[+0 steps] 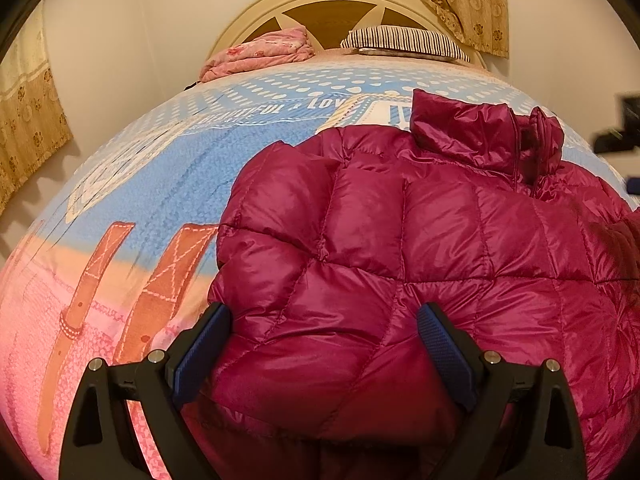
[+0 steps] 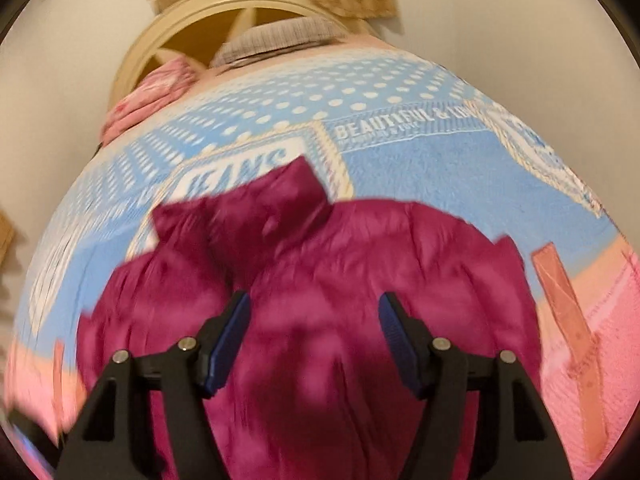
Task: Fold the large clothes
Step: 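Lift the hem with the right tool and fold it toward the collar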
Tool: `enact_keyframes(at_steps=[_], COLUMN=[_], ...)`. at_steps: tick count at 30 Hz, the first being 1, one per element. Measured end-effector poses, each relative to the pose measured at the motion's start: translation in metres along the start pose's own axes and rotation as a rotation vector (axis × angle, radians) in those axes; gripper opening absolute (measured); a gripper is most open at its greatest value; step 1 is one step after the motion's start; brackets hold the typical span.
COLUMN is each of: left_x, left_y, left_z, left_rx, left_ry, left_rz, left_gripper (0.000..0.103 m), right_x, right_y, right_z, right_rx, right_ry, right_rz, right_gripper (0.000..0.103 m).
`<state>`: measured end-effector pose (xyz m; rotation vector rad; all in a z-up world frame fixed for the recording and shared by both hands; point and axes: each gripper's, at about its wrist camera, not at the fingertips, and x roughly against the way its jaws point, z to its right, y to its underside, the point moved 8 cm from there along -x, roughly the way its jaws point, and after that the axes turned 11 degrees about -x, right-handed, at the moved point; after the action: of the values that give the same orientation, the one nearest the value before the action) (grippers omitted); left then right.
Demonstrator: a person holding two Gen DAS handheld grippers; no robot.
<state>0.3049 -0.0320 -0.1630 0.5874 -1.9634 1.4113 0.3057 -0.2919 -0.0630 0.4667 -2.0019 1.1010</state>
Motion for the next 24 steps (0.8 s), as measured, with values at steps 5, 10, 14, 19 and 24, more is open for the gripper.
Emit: enact_keyframes(at_steps=[5, 10, 14, 19, 24], left_x=[0.001, 0.002, 0.0, 0.0, 0.0], left_y=[-0.001, -0.002, -0.002, -0.002, -0.002], left_z=[0.003, 0.004, 0.002, 0.002, 0.002], left_rx=[-0.018, -0.022, -0.011, -0.006, -0.005], left_ry=[-0.043, -0.067, -0.065, -0.06, -0.058], left_rz=[0.002, 0.008, 0.007, 0.006, 0.005], left_gripper=[0.096, 0.096, 0.096, 0.096, 0.096], right_x=[-0.028, -0.064, -0.087, -0.069, -0.059], right_y=[-0.036, -0.052, -0.042, -0.029, -0.005], right_z=[-0.011, -0.033, -0.032, -0.012, 0.026], right_rx=[-0.157, -0.16, -0.135, -0.096, -0.109], right_ry=[-0.095, -0.064, -0.042, -0.052, -0.005], right_rz=[-0.021, -0.098, -0.163, -0.17, -0.196], right_gripper=[0.068, 0.07, 0.055, 0.022, 0.015])
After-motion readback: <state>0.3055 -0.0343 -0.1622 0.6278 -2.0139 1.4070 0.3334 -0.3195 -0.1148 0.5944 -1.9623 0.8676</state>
